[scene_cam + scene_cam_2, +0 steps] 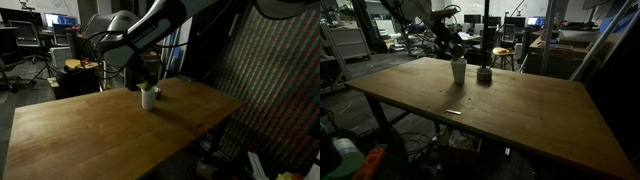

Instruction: Put the pear inside the paper cup

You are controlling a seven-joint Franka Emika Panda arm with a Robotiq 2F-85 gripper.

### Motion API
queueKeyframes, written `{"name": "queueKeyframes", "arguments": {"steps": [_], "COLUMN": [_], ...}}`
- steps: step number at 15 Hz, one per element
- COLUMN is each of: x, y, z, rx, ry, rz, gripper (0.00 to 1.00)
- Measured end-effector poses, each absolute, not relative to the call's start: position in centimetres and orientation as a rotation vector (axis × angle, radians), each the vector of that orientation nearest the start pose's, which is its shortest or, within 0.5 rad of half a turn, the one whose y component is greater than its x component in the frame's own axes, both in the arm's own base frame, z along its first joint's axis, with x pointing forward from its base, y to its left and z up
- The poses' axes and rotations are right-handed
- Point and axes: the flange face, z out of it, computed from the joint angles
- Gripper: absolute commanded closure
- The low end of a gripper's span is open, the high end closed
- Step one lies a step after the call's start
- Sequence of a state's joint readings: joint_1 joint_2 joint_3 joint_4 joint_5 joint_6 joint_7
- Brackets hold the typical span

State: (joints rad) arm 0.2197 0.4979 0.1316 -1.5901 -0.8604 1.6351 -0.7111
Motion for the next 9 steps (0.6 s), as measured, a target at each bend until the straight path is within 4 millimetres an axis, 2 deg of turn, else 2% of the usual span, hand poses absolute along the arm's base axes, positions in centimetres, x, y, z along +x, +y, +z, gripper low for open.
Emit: {"name": "queueKeyframes", "arguments": {"steps": [7,8,9], "x": [64.8,65.1,65.4], "y": [13.7,13.4,13.1], "z": [31.1,30.8,30.5], "rx": [1.873,1.878,1.884], "ry": [1.465,1.460,1.454], "rz": [-0.746,-0.750,-0.754], "gripper": [0.51,0.07,0.06]}}
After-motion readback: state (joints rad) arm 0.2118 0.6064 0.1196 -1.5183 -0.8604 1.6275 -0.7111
